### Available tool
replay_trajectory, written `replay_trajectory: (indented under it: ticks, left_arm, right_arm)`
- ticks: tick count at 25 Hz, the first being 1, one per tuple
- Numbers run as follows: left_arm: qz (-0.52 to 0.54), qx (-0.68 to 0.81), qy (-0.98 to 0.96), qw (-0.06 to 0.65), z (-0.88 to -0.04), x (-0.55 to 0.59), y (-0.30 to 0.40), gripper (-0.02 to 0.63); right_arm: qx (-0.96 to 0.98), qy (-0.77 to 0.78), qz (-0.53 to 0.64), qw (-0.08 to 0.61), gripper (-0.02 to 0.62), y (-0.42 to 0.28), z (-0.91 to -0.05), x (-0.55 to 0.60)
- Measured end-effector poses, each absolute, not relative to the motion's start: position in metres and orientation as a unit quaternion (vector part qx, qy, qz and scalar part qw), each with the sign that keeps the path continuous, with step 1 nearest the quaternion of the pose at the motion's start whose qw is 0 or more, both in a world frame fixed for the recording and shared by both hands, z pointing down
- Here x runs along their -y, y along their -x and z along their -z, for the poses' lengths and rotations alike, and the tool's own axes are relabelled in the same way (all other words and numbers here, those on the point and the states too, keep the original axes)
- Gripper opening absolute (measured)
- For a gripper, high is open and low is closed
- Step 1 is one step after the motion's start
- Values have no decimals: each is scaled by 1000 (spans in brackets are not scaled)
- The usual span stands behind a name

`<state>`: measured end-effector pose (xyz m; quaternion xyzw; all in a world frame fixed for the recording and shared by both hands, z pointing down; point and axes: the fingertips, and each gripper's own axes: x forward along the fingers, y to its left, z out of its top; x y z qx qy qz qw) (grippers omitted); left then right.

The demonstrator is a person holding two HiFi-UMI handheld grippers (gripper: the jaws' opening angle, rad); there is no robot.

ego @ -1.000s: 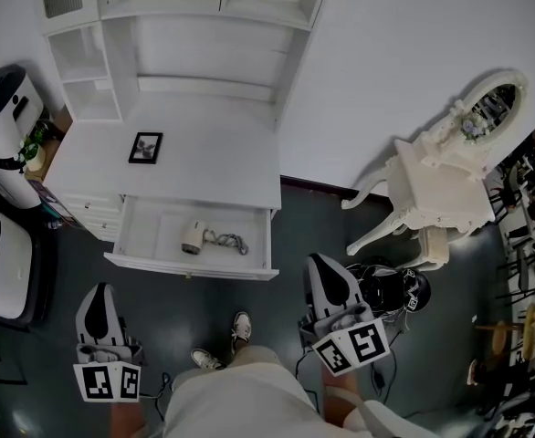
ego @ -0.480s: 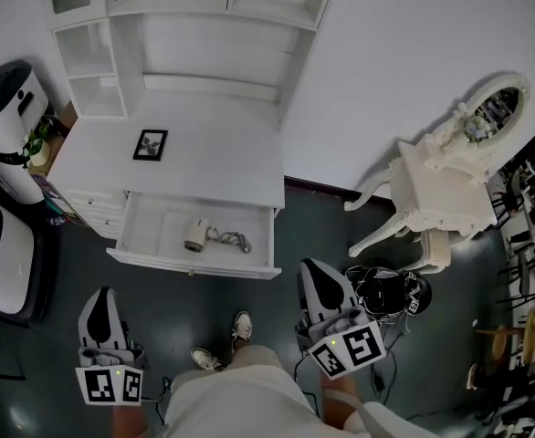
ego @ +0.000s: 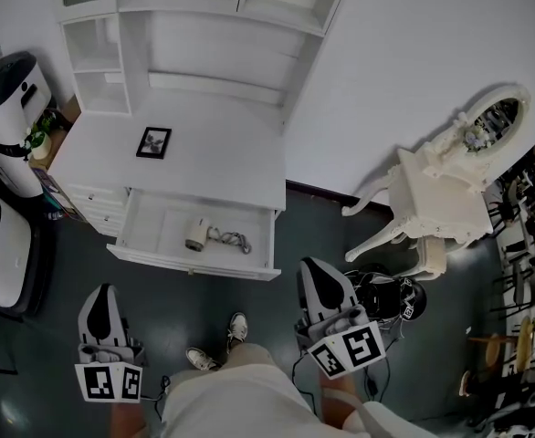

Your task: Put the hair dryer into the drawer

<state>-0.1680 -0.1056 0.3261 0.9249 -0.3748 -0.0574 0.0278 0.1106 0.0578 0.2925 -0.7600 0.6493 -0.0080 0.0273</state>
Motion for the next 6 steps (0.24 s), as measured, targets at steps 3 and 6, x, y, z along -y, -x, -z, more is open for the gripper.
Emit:
replay_trajectory:
  ticks: [3, 6]
  left_arm:
    - [58, 378, -924, 29, -327, 107, 171, 17]
    - [57, 380, -923, 31, -328, 108, 177, 17]
  right_arm:
    - [-652, 758, 5, 25, 9, -107, -291, -54]
    - [-655, 755, 3, 24, 9, -102, -290, -51]
